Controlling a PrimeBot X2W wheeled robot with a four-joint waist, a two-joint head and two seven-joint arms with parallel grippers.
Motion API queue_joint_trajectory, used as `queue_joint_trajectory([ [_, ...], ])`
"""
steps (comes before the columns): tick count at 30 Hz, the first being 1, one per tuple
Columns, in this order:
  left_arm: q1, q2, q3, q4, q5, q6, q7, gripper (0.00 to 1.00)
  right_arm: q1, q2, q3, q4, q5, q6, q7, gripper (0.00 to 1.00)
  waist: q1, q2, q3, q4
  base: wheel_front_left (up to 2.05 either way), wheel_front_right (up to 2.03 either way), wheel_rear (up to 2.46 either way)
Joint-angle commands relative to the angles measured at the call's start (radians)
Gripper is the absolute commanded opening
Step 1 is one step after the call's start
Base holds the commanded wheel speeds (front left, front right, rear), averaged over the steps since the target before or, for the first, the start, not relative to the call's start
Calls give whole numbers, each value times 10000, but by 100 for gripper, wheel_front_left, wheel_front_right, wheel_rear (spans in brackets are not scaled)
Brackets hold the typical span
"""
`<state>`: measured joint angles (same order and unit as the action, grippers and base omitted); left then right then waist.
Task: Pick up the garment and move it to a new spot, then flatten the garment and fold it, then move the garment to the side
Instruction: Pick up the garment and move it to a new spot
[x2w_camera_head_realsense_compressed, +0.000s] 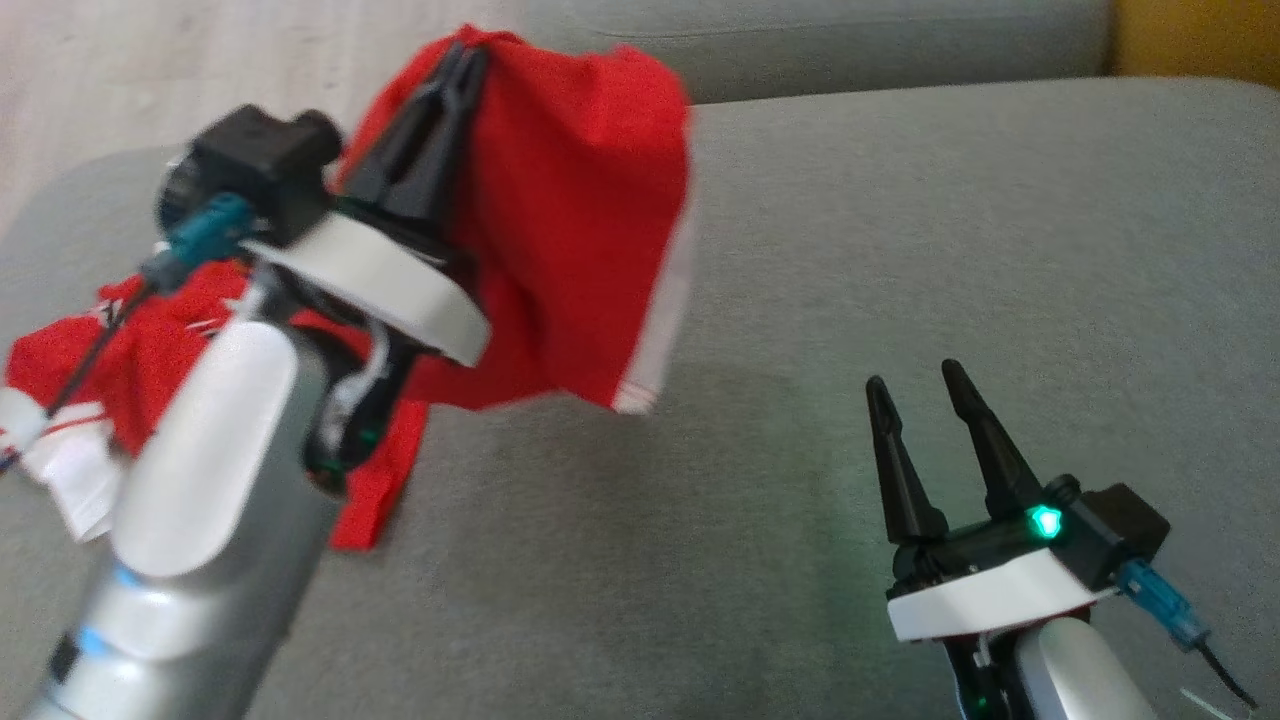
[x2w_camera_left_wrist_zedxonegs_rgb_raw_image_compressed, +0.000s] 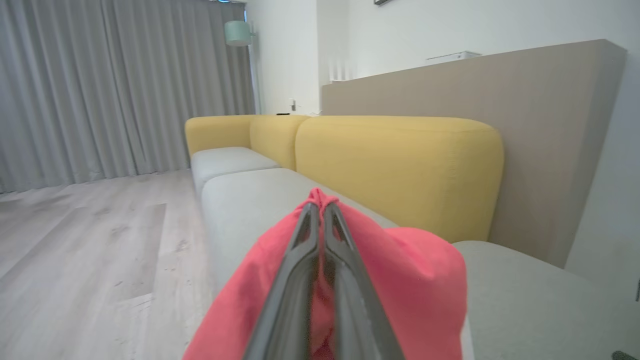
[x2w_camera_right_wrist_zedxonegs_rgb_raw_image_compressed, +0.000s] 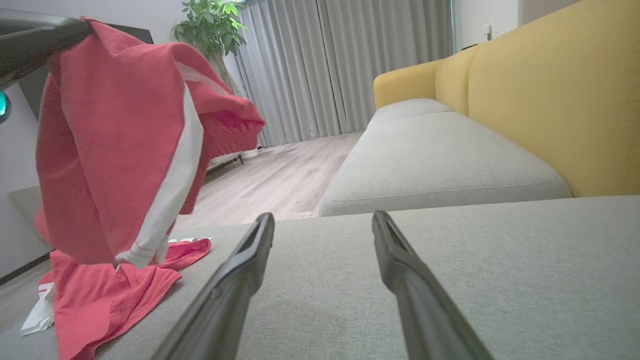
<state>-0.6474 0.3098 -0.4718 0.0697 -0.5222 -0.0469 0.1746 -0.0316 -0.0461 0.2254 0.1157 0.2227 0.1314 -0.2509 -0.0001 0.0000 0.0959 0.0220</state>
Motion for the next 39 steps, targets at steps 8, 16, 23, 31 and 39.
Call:
queue_joint_trajectory([
  [8, -636, -755, -471, -394, 123, 244, 244, 0, -815, -41, 373, -767, 406, -7, -109, 100, 1, 0, 641, -2251, 0, 0, 0],
  [16, -1309, -1385, -788, 1563, 593, 396, -506, 100, -1032, -41, 459, -1015, 878, -7, -109, 100, 1, 0, 1185, -3730, 0, 0, 0],
  [23, -1659, -1231, -658, 2919, 1074, 496, -1896, 100, -989, -41, 223, -1098, 917, -7, -109, 100, 1, 0, 1253, -3590, 0, 0, 0],
  [31, -329, -521, -306, 2836, 1096, 736, -3435, 100, -732, -41, -434, -1161, 113, -7, -109, 100, 1, 0, 527, -1722, 0, 0, 0],
  [39, 1640, -61, -147, 1953, 1097, 1316, -3995, 100, -326, -41, -1001, -1043, -593, -7, -109, 100, 1, 0, -131, -260, 0, 0, 0],
])
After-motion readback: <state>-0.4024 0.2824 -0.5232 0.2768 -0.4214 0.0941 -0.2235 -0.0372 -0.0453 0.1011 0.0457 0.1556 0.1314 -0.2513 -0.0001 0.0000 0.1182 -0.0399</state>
